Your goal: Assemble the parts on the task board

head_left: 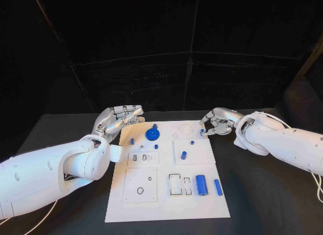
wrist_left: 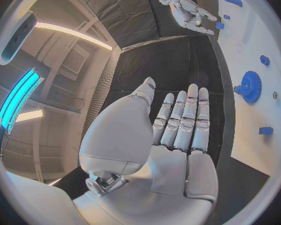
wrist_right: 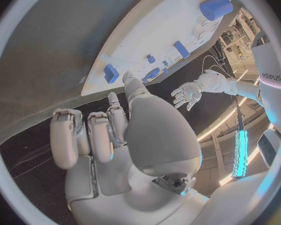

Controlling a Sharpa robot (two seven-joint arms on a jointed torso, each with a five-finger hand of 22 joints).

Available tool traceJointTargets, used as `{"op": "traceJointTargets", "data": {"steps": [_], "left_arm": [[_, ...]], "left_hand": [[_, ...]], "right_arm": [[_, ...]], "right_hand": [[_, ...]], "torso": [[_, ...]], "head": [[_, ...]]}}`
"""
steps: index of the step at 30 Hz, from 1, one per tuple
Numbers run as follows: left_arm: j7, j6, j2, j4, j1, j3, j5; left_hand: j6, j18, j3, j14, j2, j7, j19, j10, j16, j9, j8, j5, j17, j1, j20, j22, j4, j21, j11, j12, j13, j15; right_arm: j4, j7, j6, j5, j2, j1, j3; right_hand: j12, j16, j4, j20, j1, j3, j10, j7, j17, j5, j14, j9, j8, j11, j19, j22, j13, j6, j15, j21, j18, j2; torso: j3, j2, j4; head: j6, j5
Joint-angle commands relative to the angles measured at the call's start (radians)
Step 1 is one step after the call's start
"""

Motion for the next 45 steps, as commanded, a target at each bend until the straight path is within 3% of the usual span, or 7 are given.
{"op": "traceJointTargets", "data": {"steps": [1, 8, 30, 45], "left_arm": [[0.005, 0.012, 0.001, 0.0, 0.001, 0.001, -0.006], [0.005, 0.012, 0.001, 0.001, 0.001, 0.001, -0.006], [0.005, 0.012, -0.001, 0.001, 0.001, 0.001, -0.006], [0.005, 0.012, -0.001, 0.0, 0.001, 0.001, -0.006]], "left_hand": [[-0.003, 0.004, 0.001, -0.006, 0.003, 0.038, 0.005, 0.001, -0.004, -0.001, -0.006, -0.003, -0.002, 0.007, 0.003, -0.001, -0.006, -0.006, 0.002, -0.004, -0.001, 0.0], [-0.003, 0.004, 0.001, -0.007, 0.003, 0.038, 0.006, 0.001, -0.004, -0.001, -0.006, -0.003, -0.002, 0.007, 0.003, -0.001, -0.007, -0.006, 0.002, -0.004, -0.001, 0.0], [-0.003, 0.004, 0.001, -0.007, 0.003, 0.038, 0.006, 0.001, -0.004, -0.001, -0.006, -0.003, -0.002, 0.007, 0.003, -0.001, -0.007, -0.006, 0.002, -0.004, -0.001, 0.0], [-0.003, 0.004, 0.001, -0.007, 0.003, 0.038, 0.006, 0.001, -0.004, -0.001, -0.006, -0.003, -0.002, 0.007, 0.003, -0.001, -0.007, -0.006, 0.002, -0.004, -0.001, 0.0]], "right_arm": [[-0.006, -0.014, 0.031, -0.025, 0.006, 0.001, 0.0], [-0.018, -0.031, 0.051, -0.037, 0.016, 0.001, 0.0], [-0.042, -0.049, 0.069, -0.043, 0.036, -0.004, 0.0], [-0.051, -0.055, 0.063, -0.044, 0.043, -0.006, 0.0]], "right_hand": [[-0.004, 0.003, -0.008, 0.003, 0.009, -0.001, -0.005, 0.003, 0.168, 0.004, 0.084, 0.002, 0.001, 0.003, -0.004, 0.12, 0.04, 0.01, 0.005, -0.004, -0.005, 0.006], [-0.002, 0.003, -0.012, 0.004, 0.013, -0.001, -0.003, 0.002, 0.169, 0.003, 0.084, 0.004, 0.006, 0.003, -0.002, 0.122, 0.042, 0.024, 0.005, -0.004, -0.006, 0.014], [0.005, 0.004, -0.017, 0.001, 0.018, 0.009, 0.005, -0.004, 0.173, -0.009, 0.085, 0.006, 0.017, -0.003, 0.004, 0.13, 0.05, 0.068, 0.0, -0.002, -0.007, 0.049], [0.013, 0.005, -0.019, -0.01, 0.022, 0.041, 0.014, -0.024, 0.177, -0.021, 0.086, 0.007, 0.031, -0.02, 0.011, 0.138, 0.06, 0.131, -0.014, 0.001, -0.009, 0.087]], "torso": [[0.0001, 0.0, -0.0016], [-0.0004, 0.0, 0.0011], [0.0009, -0.001, -0.0007], [0.0013, -0.001, -0.0008]], "head": [[-0.001, 0.002], [0.0, -0.003], [-0.003, -0.002], [-0.005, -0.002]]}}
